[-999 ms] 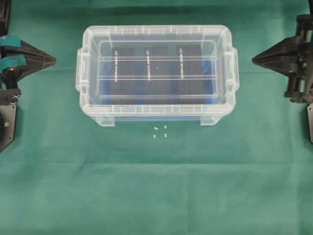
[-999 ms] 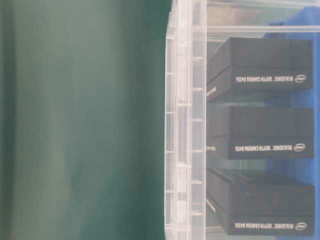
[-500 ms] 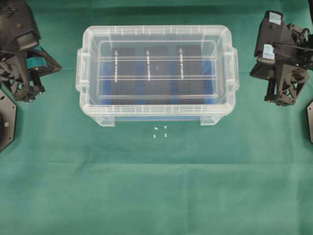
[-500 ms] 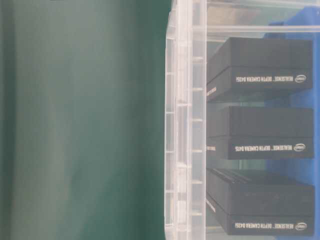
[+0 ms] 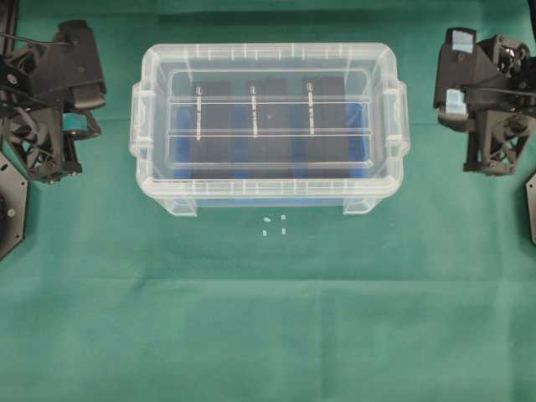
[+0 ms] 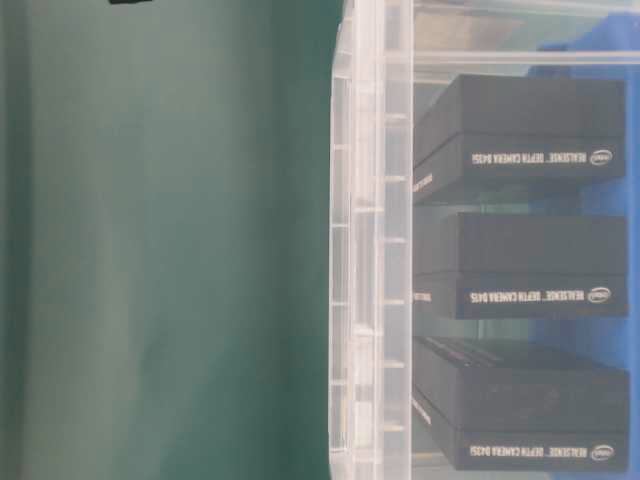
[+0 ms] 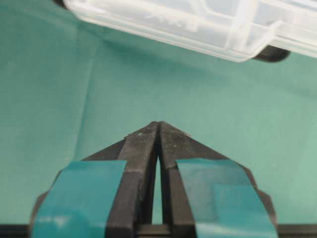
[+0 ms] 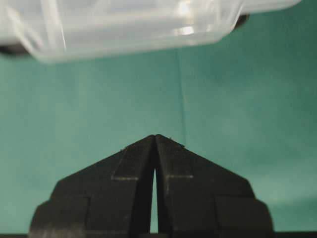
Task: Clamp the lid of the box with both arms, then lift and open it.
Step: 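Rotate both grippers and move them toward the lid's side edges, then clamp the clear lid's left and right rims with both grippers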
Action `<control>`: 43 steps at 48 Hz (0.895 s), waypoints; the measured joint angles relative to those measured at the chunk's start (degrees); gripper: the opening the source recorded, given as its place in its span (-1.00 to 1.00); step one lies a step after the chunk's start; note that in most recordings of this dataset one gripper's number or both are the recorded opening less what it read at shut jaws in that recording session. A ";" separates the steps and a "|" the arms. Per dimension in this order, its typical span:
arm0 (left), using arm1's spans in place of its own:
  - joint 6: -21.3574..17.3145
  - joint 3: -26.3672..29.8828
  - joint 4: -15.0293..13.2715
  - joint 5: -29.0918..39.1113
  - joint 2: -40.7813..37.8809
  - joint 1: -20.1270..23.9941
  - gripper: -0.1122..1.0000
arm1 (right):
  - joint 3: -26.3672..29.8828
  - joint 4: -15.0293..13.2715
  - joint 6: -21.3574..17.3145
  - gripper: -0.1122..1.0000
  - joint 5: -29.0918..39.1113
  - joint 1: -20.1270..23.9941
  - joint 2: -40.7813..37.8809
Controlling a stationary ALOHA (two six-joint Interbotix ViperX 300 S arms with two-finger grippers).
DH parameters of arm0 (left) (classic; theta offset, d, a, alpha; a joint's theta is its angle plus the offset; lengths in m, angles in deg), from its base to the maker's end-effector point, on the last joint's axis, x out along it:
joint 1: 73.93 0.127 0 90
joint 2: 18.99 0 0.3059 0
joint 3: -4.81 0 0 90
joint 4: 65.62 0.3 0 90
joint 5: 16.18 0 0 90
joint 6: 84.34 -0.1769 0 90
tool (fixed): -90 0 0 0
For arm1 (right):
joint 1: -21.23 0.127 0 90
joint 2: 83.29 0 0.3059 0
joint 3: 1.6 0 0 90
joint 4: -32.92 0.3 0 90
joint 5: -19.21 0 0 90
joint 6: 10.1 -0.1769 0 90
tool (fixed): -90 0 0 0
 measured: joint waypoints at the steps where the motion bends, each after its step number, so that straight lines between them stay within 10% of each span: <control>1: -0.35 0.09 0.09 0.18 -0.18 -0.09 -0.77 | 0.09 -0.09 0.79 -0.79 0.44 0.00 0.00; 43: -4.13 4.04 0.26 0.44 -7.47 -0.26 -0.77 | 6.50 -0.35 4.57 -0.79 -0.62 0.00 -9.14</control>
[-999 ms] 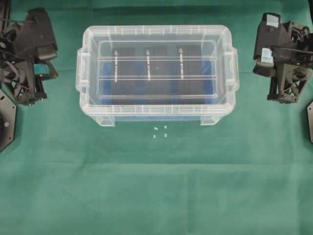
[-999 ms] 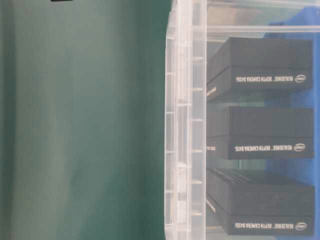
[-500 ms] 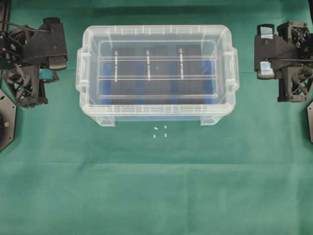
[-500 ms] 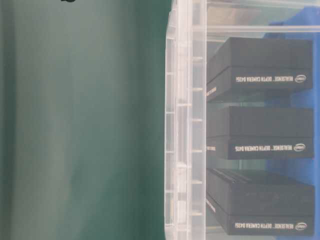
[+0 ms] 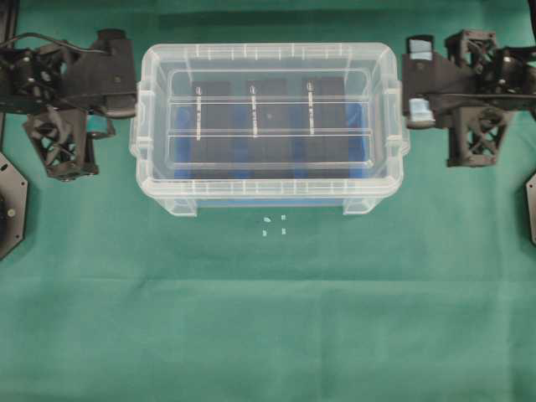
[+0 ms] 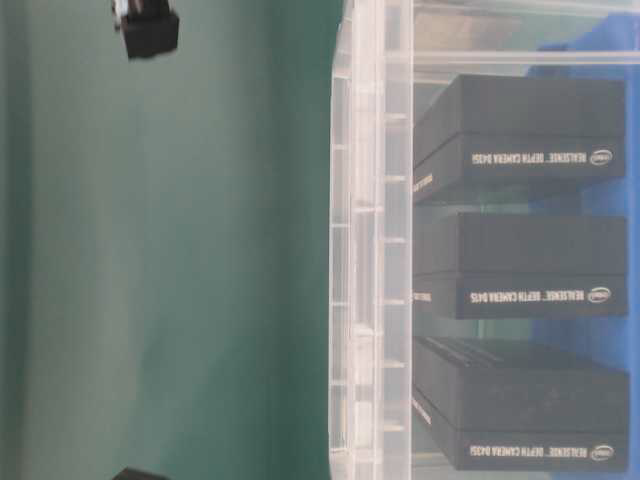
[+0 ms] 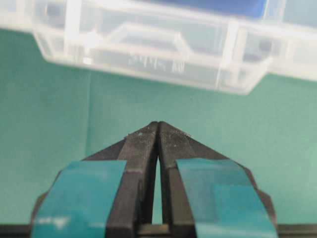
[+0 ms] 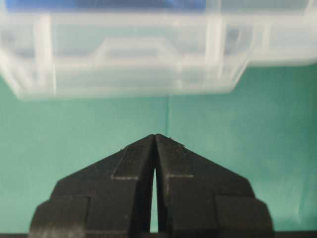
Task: Clamp the lid of the box with both arms, then lift and open it.
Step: 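Clamp the clear lid's left and right rims with both grippers, then lift the clamped lid off the box and swing it toward the front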
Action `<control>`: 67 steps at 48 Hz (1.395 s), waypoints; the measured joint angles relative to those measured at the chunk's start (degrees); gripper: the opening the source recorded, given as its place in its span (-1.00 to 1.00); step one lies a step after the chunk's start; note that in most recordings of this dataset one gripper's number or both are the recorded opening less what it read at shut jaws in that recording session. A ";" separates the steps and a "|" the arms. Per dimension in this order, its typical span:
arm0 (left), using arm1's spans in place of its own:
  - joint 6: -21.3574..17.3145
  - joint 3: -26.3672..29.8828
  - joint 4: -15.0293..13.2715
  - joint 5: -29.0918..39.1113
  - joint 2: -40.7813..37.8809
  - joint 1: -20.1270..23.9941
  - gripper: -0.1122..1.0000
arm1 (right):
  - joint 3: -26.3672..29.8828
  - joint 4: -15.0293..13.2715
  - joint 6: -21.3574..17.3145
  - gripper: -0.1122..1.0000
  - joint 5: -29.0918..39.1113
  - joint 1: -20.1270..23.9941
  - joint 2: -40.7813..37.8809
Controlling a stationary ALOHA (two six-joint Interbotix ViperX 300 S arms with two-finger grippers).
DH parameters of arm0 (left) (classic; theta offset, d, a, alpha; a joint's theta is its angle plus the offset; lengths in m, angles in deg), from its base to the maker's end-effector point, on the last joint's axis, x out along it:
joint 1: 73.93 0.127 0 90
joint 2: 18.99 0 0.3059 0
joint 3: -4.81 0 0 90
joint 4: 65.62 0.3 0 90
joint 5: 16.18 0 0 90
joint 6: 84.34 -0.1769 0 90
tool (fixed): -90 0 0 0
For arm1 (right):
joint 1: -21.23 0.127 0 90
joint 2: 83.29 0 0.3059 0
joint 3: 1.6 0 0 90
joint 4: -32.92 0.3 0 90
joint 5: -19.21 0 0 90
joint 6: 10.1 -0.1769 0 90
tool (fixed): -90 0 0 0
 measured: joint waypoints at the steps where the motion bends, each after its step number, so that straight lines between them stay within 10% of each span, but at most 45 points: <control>1: -0.35 0.18 -0.09 -0.09 -0.44 -0.09 -0.77 | 0.44 0.09 -0.09 -0.79 0.00 0.00 -0.53; 67: -4.13 6.50 0.26 4.31 -5.36 0.00 -0.77 | 5.80 -0.18 -0.18 -0.79 0.70 0.97 -5.01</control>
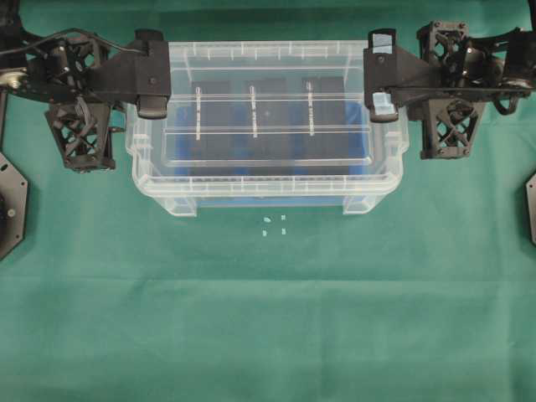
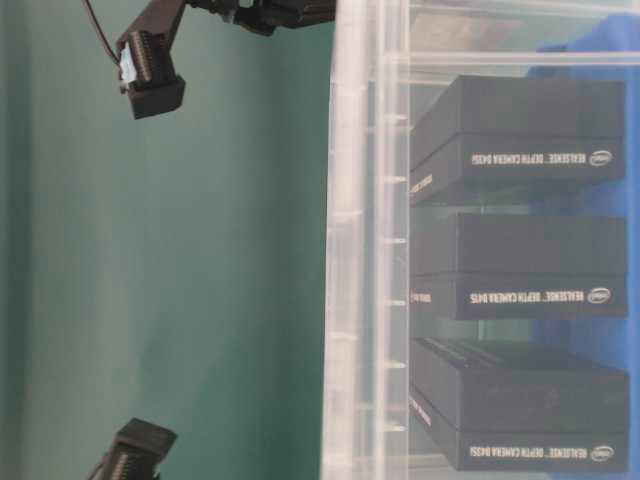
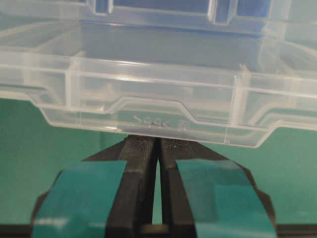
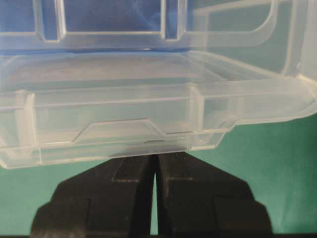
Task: Clamp the lid of the box with both arms, then lift and open it.
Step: 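Lift the clamped lid off the box and swing it toward the front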
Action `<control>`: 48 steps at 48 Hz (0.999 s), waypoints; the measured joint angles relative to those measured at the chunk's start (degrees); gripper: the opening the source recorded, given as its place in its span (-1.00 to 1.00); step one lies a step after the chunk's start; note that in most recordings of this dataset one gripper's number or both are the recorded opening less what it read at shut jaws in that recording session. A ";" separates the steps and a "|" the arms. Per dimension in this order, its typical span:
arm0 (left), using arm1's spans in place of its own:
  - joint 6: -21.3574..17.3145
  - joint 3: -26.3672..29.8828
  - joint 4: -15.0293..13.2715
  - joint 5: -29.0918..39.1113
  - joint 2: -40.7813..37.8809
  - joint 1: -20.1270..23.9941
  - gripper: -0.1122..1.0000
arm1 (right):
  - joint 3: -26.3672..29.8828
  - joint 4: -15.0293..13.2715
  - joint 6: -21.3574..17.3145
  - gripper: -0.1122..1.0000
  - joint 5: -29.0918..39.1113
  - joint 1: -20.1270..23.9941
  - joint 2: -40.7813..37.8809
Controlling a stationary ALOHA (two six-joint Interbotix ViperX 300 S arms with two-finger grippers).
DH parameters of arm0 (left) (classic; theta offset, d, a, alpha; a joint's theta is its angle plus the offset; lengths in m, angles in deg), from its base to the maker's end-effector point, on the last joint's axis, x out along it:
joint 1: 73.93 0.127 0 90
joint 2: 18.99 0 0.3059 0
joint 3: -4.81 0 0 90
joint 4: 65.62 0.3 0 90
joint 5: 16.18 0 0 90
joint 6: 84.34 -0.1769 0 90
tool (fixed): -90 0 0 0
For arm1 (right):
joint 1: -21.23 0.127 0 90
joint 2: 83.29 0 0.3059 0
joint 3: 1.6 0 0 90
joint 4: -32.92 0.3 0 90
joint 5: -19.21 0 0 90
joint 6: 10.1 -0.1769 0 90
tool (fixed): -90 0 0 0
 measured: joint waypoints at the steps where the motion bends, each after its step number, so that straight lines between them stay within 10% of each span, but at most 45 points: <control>1: 0.00 0.18 0.00 0.18 0.09 0.00 -0.77 | 0.09 0.00 0.00 -0.79 0.18 0.00 0.18; 48: 0.44 6.33 0.26 7.91 1.93 -1.14 -0.77 | 7.56 -0.18 -0.26 -0.79 8.61 1.58 2.29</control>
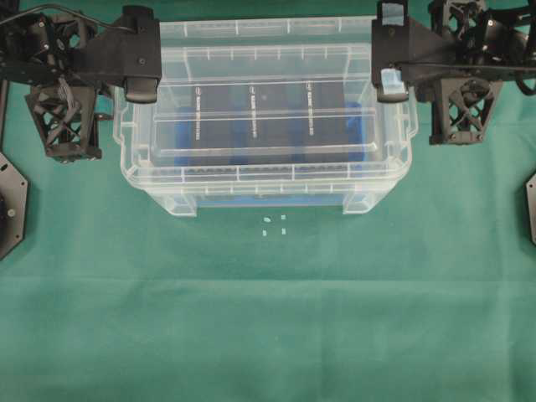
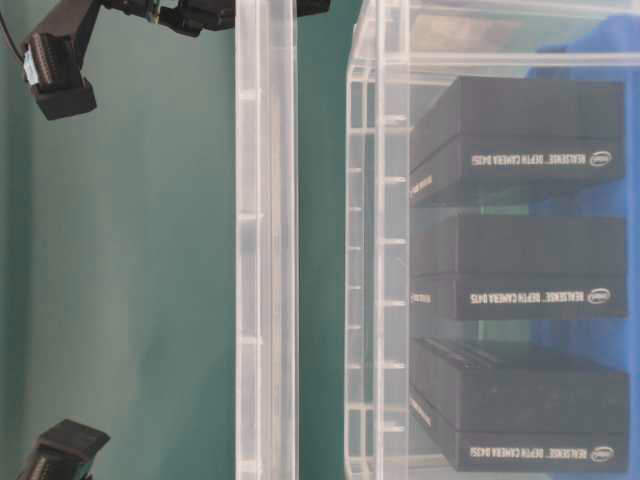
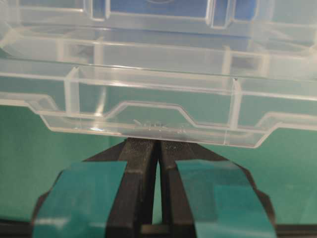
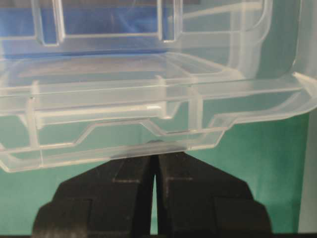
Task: Clamp the lid of the box with both arms, then lift and open it.
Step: 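Lift the clamped lid off the box and swing it toward the front, then lower the lid onto the table in front of the box and release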
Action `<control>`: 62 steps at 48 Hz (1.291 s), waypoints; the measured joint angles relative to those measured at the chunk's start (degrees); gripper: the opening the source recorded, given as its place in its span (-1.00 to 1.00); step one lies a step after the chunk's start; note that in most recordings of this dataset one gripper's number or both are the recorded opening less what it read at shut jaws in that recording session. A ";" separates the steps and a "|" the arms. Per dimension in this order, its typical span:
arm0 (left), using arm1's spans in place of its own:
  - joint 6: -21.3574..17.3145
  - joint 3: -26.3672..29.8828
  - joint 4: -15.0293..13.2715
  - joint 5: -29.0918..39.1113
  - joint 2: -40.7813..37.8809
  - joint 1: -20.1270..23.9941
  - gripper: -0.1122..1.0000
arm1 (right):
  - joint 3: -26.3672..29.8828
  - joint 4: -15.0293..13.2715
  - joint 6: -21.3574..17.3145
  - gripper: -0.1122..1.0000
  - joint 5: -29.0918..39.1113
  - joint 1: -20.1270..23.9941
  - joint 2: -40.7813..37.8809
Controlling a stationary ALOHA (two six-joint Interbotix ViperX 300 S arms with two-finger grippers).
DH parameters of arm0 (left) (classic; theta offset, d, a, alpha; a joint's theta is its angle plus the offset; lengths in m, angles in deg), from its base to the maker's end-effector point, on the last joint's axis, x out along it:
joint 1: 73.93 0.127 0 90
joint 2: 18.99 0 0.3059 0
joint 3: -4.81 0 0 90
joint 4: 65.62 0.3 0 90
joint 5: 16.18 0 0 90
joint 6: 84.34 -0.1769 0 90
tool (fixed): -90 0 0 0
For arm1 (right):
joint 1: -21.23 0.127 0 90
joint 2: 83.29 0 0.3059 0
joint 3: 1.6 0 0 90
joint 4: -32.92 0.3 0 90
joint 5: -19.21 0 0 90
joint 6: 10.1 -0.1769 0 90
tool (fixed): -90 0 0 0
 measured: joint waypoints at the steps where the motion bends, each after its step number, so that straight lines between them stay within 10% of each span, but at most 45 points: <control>1: 0.26 0.09 -0.09 0.09 0.09 -0.35 -0.77 | 0.00 -0.09 -0.09 -0.79 0.09 0.35 0.00; 62: 28.65 4.04 -0.53 2.72 -5.45 -35.95 -0.77 | 5.45 -9.76 -36.30 -0.79 11.43 37.35 -5.36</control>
